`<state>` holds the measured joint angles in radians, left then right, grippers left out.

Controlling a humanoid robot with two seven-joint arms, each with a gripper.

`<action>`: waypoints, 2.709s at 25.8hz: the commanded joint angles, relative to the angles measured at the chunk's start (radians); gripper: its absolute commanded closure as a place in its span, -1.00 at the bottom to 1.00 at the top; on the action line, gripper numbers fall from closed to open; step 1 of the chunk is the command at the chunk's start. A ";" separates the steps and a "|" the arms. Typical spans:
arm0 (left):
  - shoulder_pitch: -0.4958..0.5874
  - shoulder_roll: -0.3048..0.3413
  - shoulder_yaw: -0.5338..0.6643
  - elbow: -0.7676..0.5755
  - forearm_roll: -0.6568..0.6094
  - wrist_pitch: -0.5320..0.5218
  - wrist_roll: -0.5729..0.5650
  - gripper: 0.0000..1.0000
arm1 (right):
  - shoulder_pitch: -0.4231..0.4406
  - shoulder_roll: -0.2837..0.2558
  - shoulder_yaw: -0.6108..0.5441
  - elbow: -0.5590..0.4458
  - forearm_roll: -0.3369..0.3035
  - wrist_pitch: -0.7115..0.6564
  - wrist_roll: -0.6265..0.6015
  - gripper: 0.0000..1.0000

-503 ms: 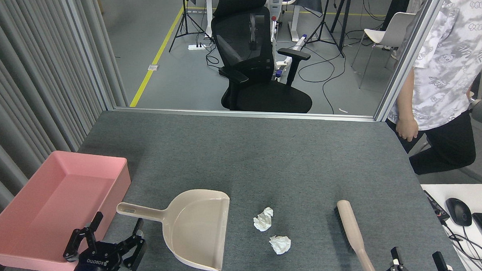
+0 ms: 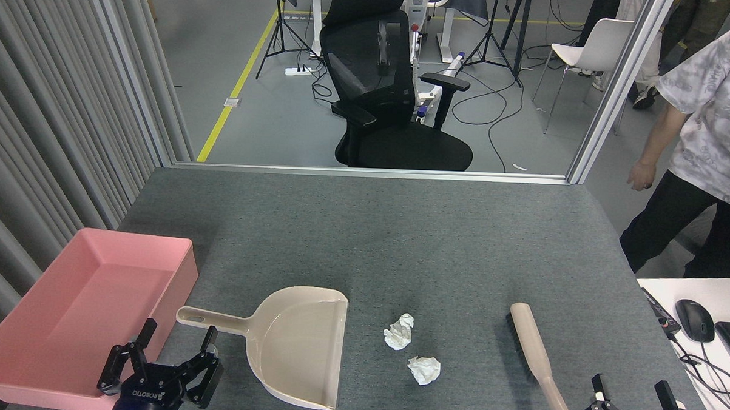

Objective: Sweep and dump garbage into bin
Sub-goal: 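Move the left gripper to the beige dustpan handle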

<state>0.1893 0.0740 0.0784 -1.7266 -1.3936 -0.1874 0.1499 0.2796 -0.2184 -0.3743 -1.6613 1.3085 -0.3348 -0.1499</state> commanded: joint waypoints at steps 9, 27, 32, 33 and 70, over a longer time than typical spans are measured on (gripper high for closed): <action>0.036 -0.100 0.000 -0.002 0.300 0.002 -0.052 -0.99 | 0.043 0.004 -0.031 -0.037 -0.003 -0.047 -0.002 -0.98; -0.024 -0.088 0.006 0.055 0.762 -0.003 -0.135 -0.99 | 0.125 0.086 -0.028 -0.035 0.012 -0.035 0.000 -0.98; -0.037 -0.089 0.006 0.097 0.766 -0.009 -0.139 -0.99 | 0.119 0.085 -0.026 -0.032 0.017 -0.029 0.001 -0.98; -0.042 -0.089 0.008 0.116 0.766 -0.009 -0.138 -0.99 | 0.116 0.085 -0.026 -0.031 0.028 -0.015 0.001 -0.98; -0.120 -0.091 0.075 0.291 0.766 -0.092 -0.138 -0.99 | 0.070 0.142 0.077 0.006 0.133 0.083 -0.004 -0.98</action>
<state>0.0905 -0.0160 0.1561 -1.4564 -0.6269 -0.2789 0.0164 0.3507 -0.0789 -0.2994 -1.6610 1.4396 -0.2540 -0.1536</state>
